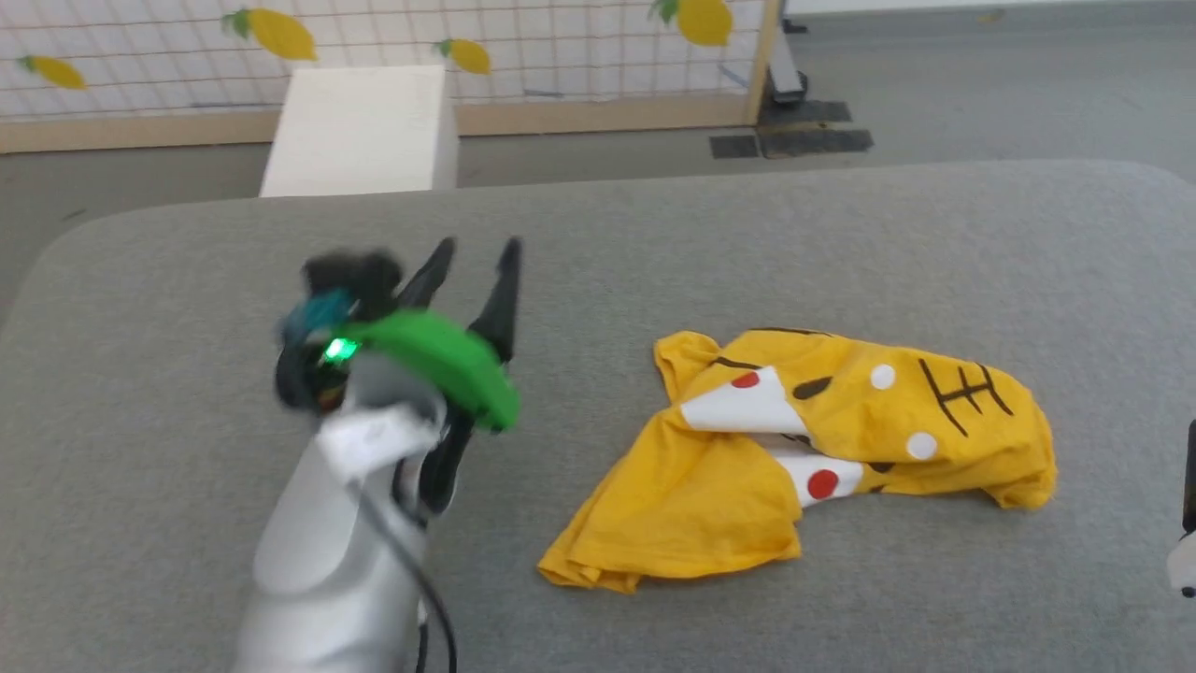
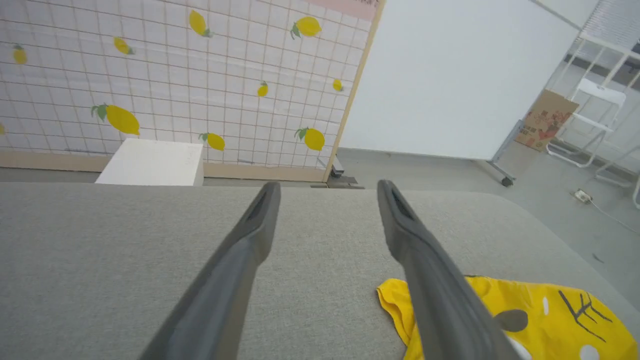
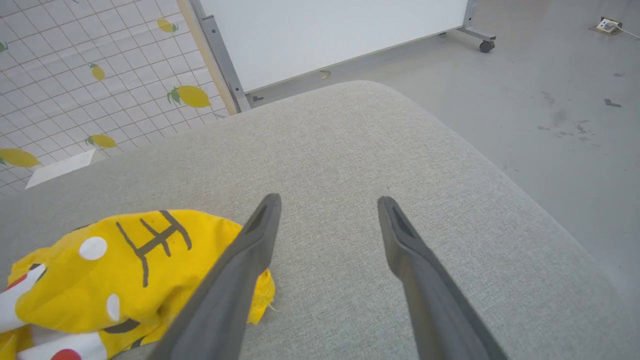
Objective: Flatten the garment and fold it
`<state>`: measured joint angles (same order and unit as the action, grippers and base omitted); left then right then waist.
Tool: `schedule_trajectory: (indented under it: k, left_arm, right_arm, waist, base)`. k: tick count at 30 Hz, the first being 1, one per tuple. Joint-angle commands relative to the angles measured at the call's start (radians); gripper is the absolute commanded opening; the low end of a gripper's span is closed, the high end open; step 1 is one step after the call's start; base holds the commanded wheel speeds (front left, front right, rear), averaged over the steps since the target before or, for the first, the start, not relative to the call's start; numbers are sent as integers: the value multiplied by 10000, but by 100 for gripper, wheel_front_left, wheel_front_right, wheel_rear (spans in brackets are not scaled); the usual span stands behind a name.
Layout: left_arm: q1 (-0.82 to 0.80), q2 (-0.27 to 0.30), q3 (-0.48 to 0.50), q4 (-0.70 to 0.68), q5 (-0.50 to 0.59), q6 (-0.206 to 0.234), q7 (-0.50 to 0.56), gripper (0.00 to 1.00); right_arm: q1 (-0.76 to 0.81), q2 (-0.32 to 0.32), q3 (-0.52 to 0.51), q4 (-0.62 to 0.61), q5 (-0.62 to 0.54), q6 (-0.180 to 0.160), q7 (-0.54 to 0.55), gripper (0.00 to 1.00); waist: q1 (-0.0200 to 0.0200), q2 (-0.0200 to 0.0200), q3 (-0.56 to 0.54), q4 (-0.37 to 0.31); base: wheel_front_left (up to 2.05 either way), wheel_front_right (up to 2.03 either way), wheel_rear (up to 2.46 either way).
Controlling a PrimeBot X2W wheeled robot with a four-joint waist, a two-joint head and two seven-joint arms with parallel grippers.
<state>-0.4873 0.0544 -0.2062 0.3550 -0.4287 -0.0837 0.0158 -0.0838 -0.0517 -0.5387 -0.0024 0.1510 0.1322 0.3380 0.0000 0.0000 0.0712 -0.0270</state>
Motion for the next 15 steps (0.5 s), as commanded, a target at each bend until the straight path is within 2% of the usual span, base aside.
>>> schedule_trajectory:
  k: [1,7,12,15]
  left_arm:
    - [-658,-36,-225,392,-351,69,474,100]
    - [-3106,-39,-1406,2454,-409,428,3021,100]
    - [-4143,-40,-2197,3830,-256,529,5322,100]
    - [-4437,-40,-2557,4200,-162,479,6075,100]
  right_arm:
    - [-182,12,78,7,164,-15,-40,100]
    - [-329,13,471,391,818,-15,-96,100]
    - [-429,13,731,820,1086,-15,-497,100]
    - [-527,14,821,1079,1177,-15,-736,100]
  waist:
    - [0,0,608,-754]
    - [0,0,1617,-1738]
    - [0,0,2202,-2347]
    - [0,0,2430,-2568]
  base:
    - [0,0,0]
    - [0,0,0]
    - [0,0,0]
    - [0,0,0]
